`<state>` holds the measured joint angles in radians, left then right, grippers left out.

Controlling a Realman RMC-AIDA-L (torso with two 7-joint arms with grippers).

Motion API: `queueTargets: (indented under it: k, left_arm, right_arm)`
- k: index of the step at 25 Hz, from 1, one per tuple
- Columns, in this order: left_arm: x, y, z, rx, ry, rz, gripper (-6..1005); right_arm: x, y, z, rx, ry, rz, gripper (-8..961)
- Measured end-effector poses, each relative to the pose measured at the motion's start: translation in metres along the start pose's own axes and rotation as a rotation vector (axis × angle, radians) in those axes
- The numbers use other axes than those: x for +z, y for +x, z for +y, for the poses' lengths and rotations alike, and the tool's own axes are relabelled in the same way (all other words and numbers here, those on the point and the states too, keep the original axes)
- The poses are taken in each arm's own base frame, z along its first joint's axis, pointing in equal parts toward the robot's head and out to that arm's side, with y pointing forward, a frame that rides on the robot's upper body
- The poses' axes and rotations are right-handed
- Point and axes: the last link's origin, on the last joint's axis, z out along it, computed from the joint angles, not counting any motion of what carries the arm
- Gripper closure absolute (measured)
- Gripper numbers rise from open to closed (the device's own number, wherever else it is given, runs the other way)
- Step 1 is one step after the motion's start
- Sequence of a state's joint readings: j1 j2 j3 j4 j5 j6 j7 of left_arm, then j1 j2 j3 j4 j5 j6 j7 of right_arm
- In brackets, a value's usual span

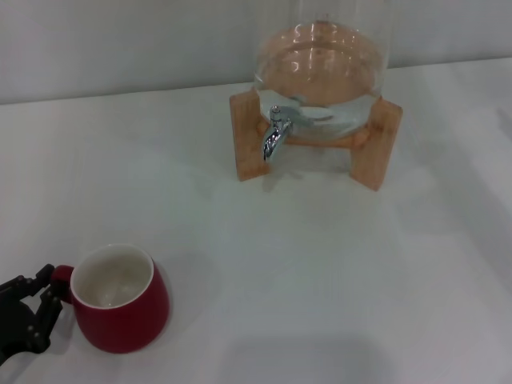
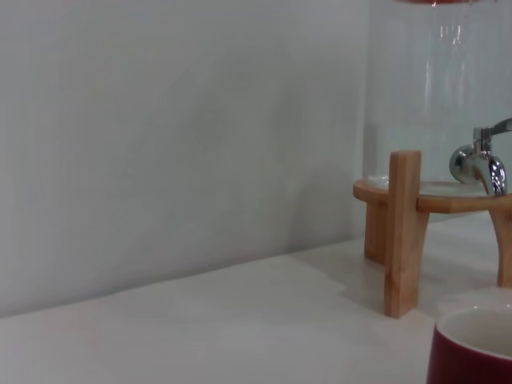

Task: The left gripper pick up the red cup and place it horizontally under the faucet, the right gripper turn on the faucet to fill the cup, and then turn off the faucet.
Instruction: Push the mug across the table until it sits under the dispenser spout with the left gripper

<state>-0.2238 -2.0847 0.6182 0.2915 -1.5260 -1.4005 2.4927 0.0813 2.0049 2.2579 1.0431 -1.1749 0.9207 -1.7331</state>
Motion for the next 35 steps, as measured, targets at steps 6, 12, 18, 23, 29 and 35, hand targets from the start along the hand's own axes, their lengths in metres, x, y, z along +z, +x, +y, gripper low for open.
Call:
queueTargets:
  k: [6, 12, 18, 23, 29, 35]
  left_arm:
    - [0.005, 0.006, -0.002, 0.009, -0.013, 0.023, 838]
    - [0.016, 0.015, -0.005, 0.03, -0.035, 0.038, 837]
    - [0.024, 0.019, -0.008, 0.047, -0.044, 0.04, 838]
    - [0.033, 0.024, -0.01, 0.06, -0.054, 0.044, 838]
    - [0.043, 0.03, -0.013, 0.079, -0.061, 0.045, 837]
    - [0.055, 0.035, -0.016, 0.092, -0.061, 0.035, 838]
  right_arm:
    - [0.0, 0.0, 0.0, 0.0, 0.001, 0.0, 322]
    - [0.0, 0.0, 0.0, 0.0, 0.0, 0.0, 322]
    - [0.0, 0.001, 0.001, 0.002, -0.002, 0.001, 322]
    - [-0.001, 0.002, 0.0, 0.004, -0.001, 0.003, 322]
    - [-0.001, 0.004, 0.001, 0.007, -0.003, 0.006, 322]
    - [0.0, 0.004, 0.001, 0.009, -0.005, 0.007, 322]
